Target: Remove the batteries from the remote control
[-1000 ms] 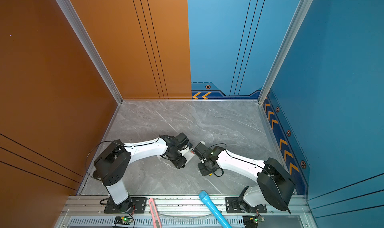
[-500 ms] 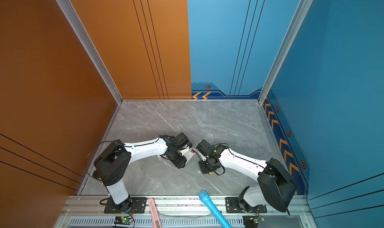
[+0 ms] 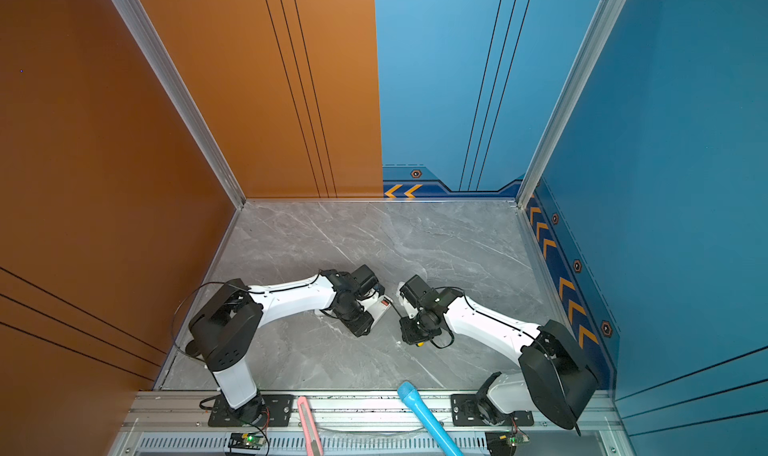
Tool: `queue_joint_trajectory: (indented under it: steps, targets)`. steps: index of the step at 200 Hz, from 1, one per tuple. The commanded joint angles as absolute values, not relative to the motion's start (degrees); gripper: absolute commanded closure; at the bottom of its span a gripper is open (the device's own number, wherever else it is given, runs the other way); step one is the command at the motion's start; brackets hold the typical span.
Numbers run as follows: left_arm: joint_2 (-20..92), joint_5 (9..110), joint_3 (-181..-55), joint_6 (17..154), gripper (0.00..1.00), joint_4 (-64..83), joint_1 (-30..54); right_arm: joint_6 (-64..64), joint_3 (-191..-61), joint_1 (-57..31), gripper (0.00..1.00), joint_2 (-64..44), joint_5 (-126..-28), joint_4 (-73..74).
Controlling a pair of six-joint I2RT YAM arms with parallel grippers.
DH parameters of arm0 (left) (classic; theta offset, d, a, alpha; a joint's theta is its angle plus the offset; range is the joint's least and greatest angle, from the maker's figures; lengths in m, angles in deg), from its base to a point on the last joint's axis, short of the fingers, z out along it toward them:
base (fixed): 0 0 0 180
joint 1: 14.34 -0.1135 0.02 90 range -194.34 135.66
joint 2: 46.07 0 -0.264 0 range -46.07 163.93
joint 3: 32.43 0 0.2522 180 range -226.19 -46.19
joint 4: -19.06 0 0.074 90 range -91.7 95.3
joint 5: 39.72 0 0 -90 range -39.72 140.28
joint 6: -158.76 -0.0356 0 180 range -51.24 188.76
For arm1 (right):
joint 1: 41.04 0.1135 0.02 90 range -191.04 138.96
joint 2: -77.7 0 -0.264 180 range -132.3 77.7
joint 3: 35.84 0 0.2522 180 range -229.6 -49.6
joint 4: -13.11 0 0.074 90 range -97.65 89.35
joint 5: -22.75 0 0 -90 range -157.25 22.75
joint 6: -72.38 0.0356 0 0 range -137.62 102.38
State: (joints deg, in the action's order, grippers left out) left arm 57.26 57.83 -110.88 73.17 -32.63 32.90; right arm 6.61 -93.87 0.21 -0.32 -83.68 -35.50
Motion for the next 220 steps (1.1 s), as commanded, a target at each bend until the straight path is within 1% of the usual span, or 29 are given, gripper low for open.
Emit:
queue_joint_trajectory:
  steps: [1,139,144,182,220]
  targets:
    - [62.64,63.13,-109.08,66.38,0.89,-28.01,33.73,5.58,-95.22,-0.5,1.0,0.83,-84.28,-18.76]
    - [63.1,62.17,-109.46,66.83,0.89,-28.01,33.74,5.82,-94.61,-0.53,1.0,3.58,-84.86,-22.49]
    - [63.13,62.06,-109.45,66.75,0.89,-28.01,33.74,5.93,-94.52,-2.27,1.0,3.55,-84.75,-22.58]
    - [62.83,61.66,-109.56,67.0,0.89,-28.05,33.74,6.28,-94.67,-3.94,1.0,3.93,-82.77,-25.33]
    - [62.59,61.27,-109.72,66.9,0.89,-28.1,33.99,6.01,-94.23,-6.11,1.0,5.66,-83.29,-27.73]
